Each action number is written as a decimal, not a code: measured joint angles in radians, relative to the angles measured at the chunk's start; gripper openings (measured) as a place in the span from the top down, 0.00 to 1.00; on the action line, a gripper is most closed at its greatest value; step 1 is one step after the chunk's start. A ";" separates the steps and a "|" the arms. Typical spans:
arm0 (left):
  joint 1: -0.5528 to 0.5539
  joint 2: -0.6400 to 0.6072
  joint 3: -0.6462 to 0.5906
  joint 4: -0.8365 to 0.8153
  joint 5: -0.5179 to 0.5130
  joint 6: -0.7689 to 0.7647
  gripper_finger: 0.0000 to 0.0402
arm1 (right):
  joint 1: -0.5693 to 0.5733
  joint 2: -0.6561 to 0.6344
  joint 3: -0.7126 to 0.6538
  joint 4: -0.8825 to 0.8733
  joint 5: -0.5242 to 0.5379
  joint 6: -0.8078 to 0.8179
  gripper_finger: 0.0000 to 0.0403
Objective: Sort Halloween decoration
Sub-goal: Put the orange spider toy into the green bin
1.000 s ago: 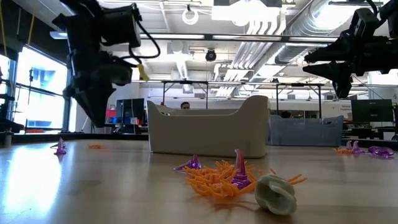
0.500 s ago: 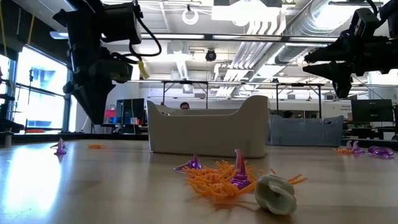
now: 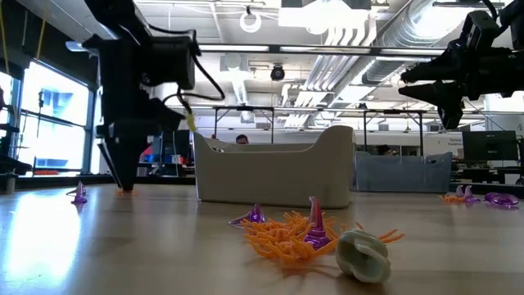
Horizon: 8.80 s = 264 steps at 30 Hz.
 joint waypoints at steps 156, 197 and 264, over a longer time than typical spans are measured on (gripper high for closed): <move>0.319 0.305 0.537 0.279 0.321 0.422 0.45 | 0.000 0.000 0.000 0.000 0.000 0.000 0.69; 0.478 0.810 1.289 -0.047 0.286 0.435 0.59 | 0.000 0.000 0.000 0.000 0.000 0.000 0.69; 0.587 0.895 1.288 -0.155 0.581 0.278 0.59 | 0.000 0.000 0.000 0.000 0.000 0.000 0.69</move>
